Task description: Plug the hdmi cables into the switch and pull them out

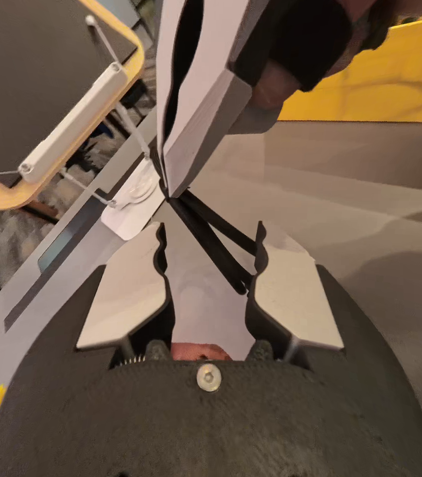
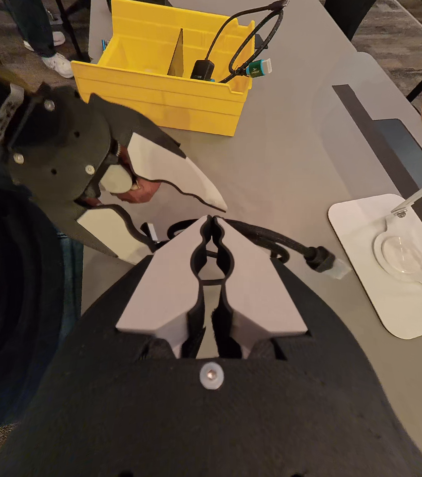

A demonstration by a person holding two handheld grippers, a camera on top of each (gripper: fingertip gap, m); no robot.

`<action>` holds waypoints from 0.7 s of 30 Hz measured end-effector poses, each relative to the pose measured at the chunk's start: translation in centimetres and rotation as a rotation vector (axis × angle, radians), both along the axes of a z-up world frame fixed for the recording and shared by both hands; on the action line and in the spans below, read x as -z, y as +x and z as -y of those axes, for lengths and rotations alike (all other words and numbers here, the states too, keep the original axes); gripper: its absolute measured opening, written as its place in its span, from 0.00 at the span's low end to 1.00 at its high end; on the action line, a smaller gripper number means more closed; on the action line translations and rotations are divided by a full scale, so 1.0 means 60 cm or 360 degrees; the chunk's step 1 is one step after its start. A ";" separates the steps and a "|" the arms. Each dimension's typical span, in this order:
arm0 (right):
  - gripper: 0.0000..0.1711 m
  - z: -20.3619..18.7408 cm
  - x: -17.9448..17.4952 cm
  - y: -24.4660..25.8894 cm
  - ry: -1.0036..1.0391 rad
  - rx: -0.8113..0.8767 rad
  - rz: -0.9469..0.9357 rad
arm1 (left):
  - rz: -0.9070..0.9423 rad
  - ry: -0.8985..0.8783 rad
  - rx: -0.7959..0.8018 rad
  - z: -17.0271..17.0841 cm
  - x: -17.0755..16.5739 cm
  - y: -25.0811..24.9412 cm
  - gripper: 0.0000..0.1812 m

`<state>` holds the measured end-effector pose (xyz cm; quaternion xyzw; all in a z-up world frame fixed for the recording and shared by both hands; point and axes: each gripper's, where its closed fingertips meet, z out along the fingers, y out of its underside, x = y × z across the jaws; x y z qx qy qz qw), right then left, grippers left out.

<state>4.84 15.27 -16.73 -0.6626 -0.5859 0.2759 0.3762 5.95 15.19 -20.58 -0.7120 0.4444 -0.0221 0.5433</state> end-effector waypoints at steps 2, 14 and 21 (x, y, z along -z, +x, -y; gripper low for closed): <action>0.00 0.000 -0.005 0.002 0.0006 0.0007 -0.0008 | -0.0026 0.0066 -0.0064 -0.003 0.001 -0.002 0.25; 0.00 0.009 -0.004 0.029 0.0194 -0.0172 0.0226 | -0.0487 0.0159 0.0216 -0.019 -0.036 -0.037 0.08; 0.00 0.006 -0.007 0.032 0.1019 -0.0426 0.0691 | -0.0645 0.0123 0.0401 -0.021 -0.050 -0.039 0.08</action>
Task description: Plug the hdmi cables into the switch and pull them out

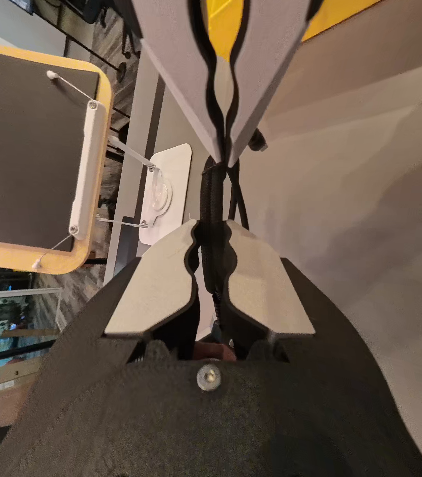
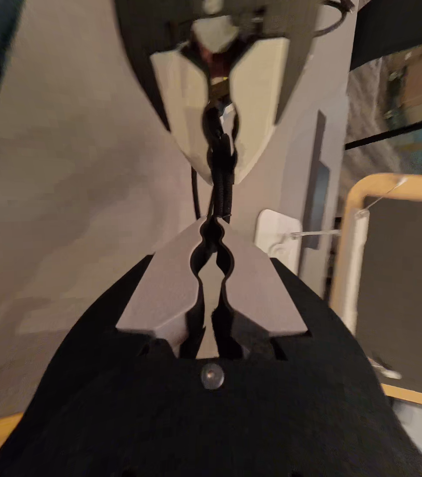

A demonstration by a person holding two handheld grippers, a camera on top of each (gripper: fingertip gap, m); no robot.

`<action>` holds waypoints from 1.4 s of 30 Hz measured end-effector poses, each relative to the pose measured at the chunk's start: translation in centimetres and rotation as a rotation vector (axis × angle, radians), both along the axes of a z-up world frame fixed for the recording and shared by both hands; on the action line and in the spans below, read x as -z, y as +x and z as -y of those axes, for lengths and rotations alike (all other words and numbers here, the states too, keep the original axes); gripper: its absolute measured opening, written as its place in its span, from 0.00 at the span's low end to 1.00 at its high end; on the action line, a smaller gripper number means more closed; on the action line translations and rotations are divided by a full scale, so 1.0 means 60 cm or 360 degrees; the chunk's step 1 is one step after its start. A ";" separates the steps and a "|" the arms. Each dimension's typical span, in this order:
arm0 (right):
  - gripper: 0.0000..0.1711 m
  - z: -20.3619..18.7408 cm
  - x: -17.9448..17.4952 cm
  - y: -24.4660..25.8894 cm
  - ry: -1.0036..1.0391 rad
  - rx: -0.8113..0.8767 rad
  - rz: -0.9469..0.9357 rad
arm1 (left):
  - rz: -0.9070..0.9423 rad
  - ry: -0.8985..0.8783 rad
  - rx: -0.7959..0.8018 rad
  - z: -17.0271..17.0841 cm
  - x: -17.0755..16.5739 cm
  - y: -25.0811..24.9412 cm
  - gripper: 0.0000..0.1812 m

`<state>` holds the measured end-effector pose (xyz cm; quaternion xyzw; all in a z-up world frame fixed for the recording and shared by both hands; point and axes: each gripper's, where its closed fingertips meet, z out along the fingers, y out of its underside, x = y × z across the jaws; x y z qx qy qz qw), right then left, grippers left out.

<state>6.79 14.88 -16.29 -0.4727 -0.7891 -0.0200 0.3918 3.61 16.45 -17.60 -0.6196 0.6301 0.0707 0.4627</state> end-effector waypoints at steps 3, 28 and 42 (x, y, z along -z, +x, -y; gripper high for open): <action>0.00 -0.005 -0.004 0.008 0.0724 -0.0196 0.0403 | 0.0017 -0.0074 0.0066 0.008 -0.005 0.008 0.08; 0.15 -0.020 -0.063 0.001 -0.1562 0.0717 -0.1716 | 0.0347 0.0887 -0.0621 -0.017 -0.062 0.001 0.07; 0.00 -0.011 -0.068 -0.002 -0.1512 0.0663 -0.1772 | 0.0329 0.1010 -0.0624 -0.014 -0.070 0.014 0.07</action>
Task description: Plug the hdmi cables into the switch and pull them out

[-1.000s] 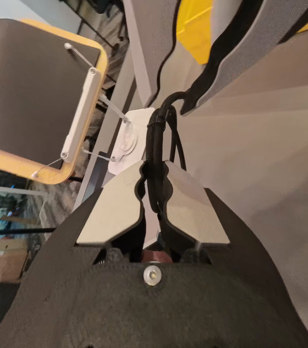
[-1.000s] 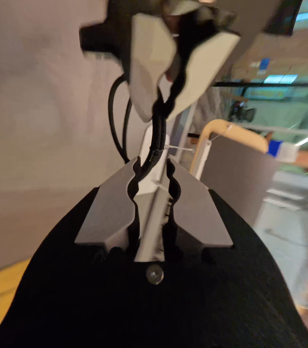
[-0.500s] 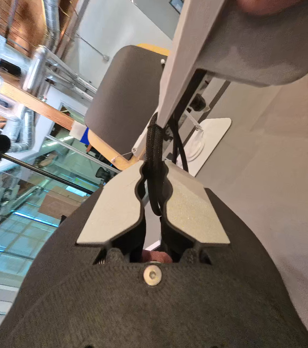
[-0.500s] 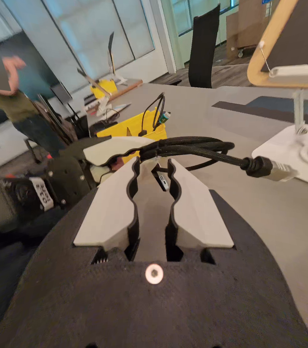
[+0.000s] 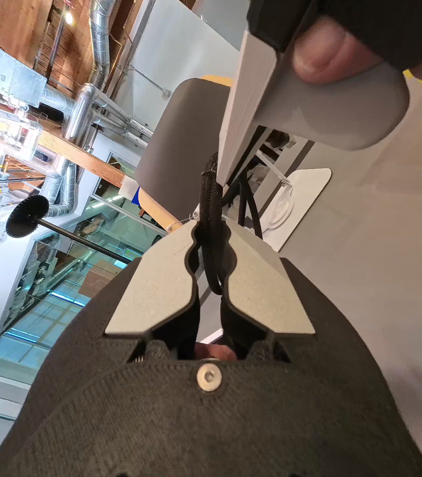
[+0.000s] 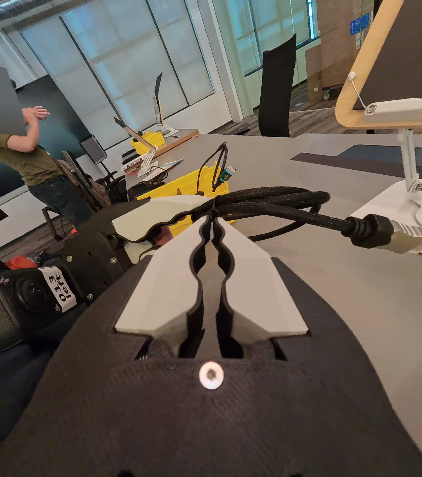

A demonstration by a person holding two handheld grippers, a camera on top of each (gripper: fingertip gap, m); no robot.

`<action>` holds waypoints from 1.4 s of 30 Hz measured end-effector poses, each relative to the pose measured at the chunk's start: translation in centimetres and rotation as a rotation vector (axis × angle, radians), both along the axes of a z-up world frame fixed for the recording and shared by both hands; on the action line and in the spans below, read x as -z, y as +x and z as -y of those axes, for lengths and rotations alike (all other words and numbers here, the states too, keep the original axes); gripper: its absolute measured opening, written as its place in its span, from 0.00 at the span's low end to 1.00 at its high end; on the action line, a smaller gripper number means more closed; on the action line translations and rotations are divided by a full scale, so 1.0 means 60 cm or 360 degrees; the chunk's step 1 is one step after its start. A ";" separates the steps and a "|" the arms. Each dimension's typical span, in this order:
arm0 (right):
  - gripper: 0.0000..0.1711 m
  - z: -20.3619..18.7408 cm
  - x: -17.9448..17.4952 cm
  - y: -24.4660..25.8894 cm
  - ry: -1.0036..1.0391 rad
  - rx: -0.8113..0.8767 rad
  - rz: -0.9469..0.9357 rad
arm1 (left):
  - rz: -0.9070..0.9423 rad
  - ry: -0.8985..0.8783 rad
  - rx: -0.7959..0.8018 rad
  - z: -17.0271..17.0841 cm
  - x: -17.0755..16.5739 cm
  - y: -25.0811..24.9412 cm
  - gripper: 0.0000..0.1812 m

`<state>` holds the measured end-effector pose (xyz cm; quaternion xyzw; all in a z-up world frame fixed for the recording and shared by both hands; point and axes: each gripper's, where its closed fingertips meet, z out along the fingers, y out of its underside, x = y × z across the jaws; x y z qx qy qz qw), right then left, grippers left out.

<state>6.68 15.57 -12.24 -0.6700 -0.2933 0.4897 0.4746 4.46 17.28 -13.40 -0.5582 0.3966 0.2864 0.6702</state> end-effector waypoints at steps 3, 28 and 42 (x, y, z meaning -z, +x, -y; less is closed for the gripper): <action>0.00 0.002 0.001 0.003 0.0027 -0.0012 0.0060 | -0.0019 0.0003 0.0000 0.002 -0.001 0.001 0.07; 0.12 0.001 -0.014 0.057 0.0924 0.0041 0.0959 | -0.0041 -0.0220 0.0050 -0.001 -0.009 0.005 0.07; 0.03 -0.001 -0.008 0.049 0.0441 0.0149 0.0452 | -0.0085 -0.0061 0.0027 0.008 -0.006 0.027 0.07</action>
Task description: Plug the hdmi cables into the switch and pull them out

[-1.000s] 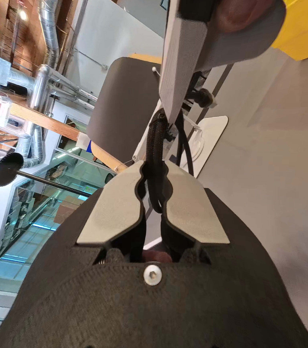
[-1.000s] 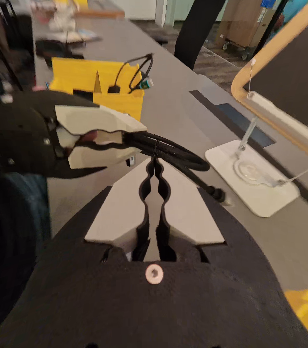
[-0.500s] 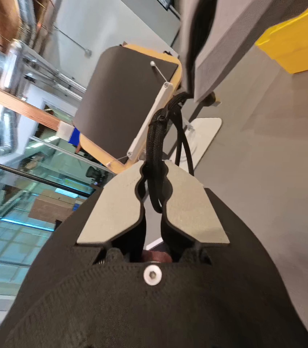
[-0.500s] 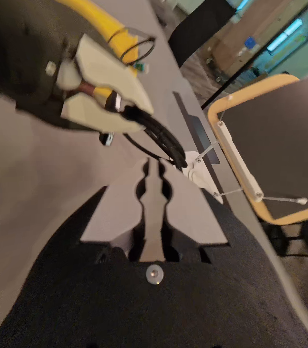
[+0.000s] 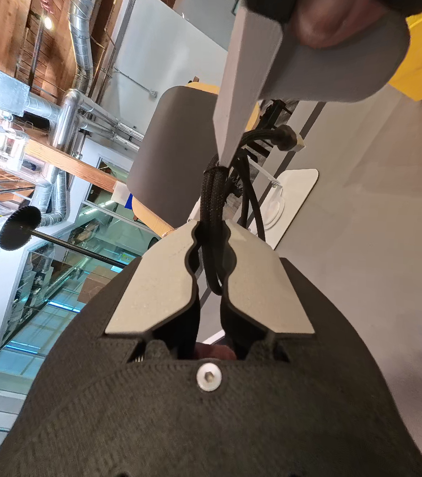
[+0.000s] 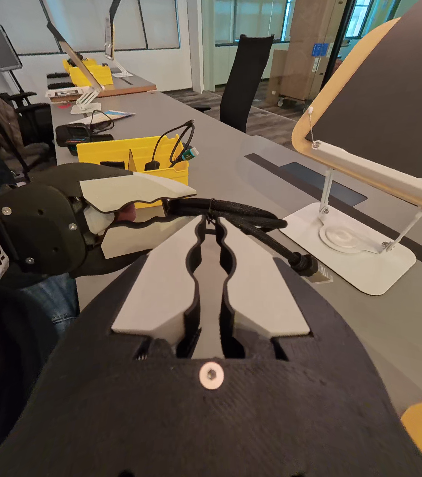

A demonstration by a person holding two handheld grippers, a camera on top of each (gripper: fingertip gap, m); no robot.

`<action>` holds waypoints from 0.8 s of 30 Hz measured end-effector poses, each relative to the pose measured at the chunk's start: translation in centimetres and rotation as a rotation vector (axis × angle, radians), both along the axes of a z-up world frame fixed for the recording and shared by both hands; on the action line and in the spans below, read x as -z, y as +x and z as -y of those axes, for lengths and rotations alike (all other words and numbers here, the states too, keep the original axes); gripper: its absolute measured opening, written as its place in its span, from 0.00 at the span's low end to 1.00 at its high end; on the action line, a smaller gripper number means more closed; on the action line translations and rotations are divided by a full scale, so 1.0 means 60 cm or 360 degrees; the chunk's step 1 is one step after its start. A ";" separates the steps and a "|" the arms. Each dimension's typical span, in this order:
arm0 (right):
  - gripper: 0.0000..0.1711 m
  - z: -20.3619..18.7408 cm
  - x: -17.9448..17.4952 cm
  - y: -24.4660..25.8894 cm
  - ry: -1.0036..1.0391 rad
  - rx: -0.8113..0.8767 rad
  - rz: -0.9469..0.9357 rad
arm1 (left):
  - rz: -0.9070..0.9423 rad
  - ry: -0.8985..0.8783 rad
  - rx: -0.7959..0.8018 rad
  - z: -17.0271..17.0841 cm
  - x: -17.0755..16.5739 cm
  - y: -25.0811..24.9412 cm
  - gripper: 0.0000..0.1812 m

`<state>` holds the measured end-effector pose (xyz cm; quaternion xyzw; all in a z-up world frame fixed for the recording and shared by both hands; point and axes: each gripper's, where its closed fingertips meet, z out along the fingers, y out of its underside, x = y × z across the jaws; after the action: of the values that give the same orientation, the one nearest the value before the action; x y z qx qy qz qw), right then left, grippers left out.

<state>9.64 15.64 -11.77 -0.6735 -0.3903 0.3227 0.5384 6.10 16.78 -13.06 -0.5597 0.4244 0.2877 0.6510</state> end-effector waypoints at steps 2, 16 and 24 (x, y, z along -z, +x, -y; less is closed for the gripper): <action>0.02 0.000 0.001 0.000 0.0015 0.0023 -0.0002 | -0.0002 0.0003 0.0001 0.000 0.000 0.001 0.07; 0.05 0.001 0.010 0.001 0.0075 0.0095 0.0065 | 0.0012 -0.0006 0.0003 0.004 0.005 0.007 0.07; 0.00 0.003 0.019 -0.002 0.0141 0.0113 0.0163 | 0.0030 -0.0036 0.0016 0.007 0.008 0.010 0.07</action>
<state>9.49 15.45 -12.89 -0.6781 -0.4071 0.2510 0.5580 6.72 16.39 -13.56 -0.5677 0.4242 0.2744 0.6499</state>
